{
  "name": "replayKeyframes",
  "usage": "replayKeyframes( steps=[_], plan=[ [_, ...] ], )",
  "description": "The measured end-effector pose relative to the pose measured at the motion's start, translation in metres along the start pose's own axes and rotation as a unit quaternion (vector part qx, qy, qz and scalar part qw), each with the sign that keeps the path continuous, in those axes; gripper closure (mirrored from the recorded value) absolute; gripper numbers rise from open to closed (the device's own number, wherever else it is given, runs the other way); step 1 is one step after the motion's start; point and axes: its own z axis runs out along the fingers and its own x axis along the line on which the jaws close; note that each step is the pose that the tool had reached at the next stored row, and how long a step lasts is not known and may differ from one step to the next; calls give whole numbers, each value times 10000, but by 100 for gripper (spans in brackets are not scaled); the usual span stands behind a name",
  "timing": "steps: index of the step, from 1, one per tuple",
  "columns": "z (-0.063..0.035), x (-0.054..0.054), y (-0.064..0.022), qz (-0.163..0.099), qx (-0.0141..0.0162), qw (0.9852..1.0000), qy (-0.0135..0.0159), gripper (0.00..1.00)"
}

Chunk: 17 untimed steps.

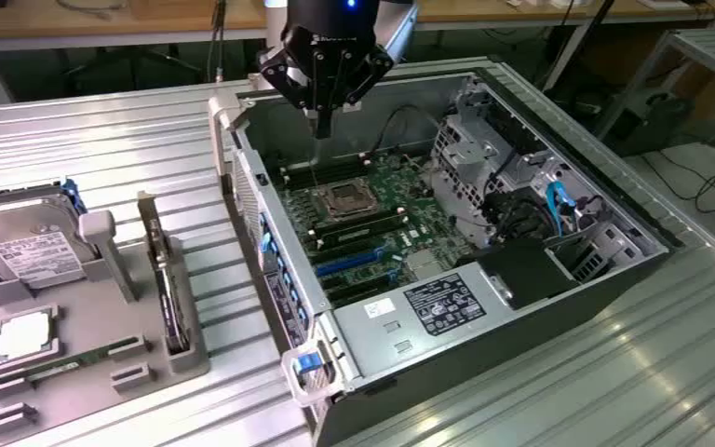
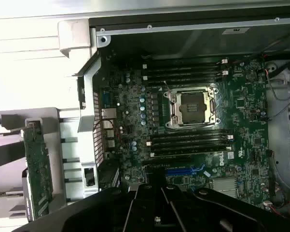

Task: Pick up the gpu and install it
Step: 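Reach for the gpu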

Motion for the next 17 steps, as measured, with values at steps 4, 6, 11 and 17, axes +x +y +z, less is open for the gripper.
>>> replayKeyframes(
  steps=[4, 6, 11, 17],
  plan=[
    [-1, 43, -4, -1, 0, 10000, 0, 89],
    [-2, 60, -5, -1, 0, 10000, 0, 89],
    [-3, 110, -9, 0, 0, 10000, 0, 89],
    [-4, 164, -14, 0, 0, 10000, 0, 89]
  ],
)
